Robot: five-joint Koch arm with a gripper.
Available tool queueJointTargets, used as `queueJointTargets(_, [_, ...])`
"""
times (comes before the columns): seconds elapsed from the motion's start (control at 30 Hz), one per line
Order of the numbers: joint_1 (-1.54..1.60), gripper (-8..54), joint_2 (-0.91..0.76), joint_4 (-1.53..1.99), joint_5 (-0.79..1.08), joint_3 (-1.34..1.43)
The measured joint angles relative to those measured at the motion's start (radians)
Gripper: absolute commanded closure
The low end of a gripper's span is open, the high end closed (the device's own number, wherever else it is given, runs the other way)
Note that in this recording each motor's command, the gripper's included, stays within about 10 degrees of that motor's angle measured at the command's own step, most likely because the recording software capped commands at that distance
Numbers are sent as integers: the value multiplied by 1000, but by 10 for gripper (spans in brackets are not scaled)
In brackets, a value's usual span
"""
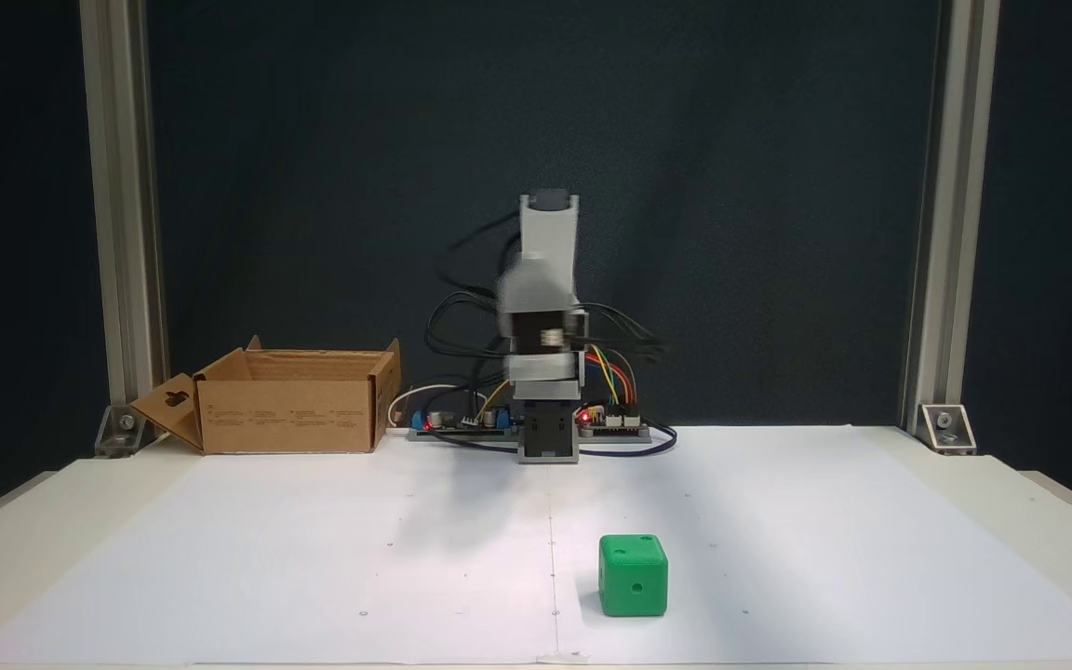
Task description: Grasp a green dice and put it in the bin.
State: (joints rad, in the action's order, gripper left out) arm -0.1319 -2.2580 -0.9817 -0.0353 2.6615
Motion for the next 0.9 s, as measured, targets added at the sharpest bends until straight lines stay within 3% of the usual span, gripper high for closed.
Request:
queueJointTargets(0.6, [28,10,2,0,2,0])
queueJointTargets(0.73, [44,52,0,0,2,0])
queueJointTargets(0.77, [40,18,0,0,2,-107])
queueJointTargets(0.9, [83,19,2,87,2,-215])
